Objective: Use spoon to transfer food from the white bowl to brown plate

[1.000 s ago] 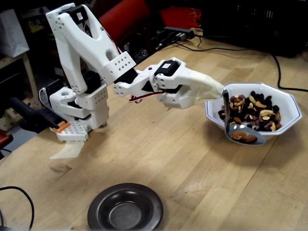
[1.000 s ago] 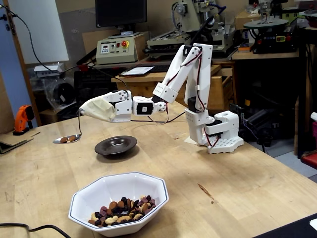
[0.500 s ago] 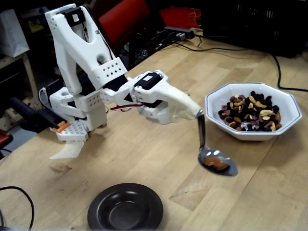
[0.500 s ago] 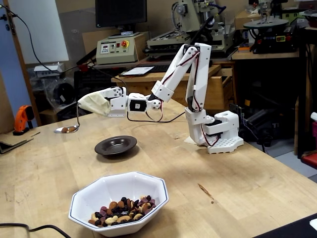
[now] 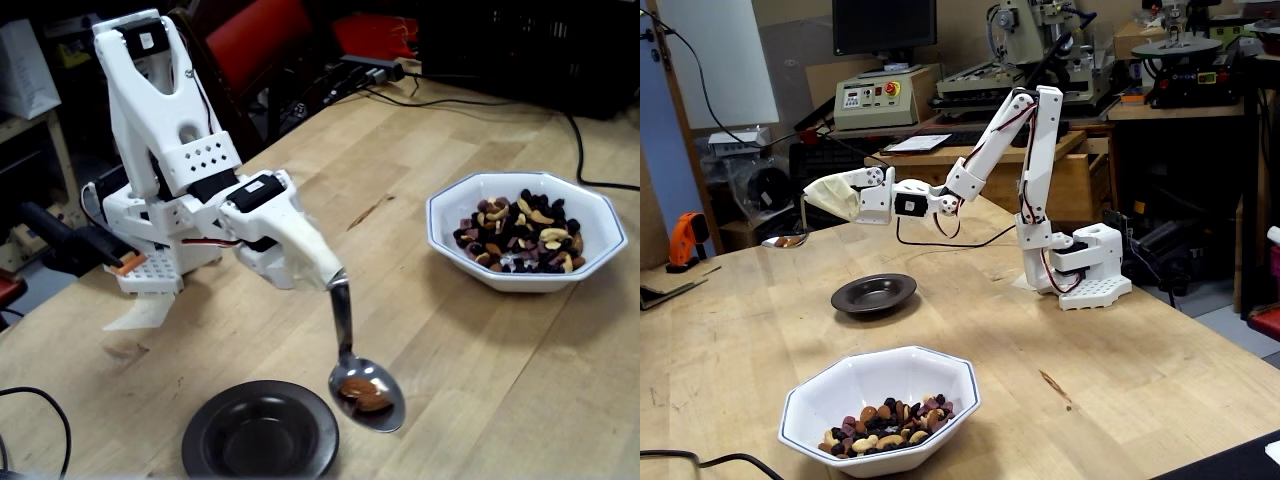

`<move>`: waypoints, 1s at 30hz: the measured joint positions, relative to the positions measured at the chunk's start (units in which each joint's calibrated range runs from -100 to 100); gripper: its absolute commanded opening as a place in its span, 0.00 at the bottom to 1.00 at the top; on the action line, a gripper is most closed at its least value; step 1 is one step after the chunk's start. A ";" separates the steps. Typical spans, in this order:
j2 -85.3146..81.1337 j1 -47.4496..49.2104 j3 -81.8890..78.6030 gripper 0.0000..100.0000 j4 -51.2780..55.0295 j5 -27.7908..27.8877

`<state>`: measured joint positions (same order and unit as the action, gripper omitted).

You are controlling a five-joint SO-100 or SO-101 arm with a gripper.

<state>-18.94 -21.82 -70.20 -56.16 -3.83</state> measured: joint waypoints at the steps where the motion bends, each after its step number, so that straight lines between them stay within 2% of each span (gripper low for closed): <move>1: 0.00 -0.58 0.00 0.04 0.00 0.00; 24: 0.00 -11.61 -0.17 0.04 0.00 0.00; 30: 0.00 -11.75 -7.83 0.04 -0.08 0.00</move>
<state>-18.94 -33.58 -78.03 -56.24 -3.83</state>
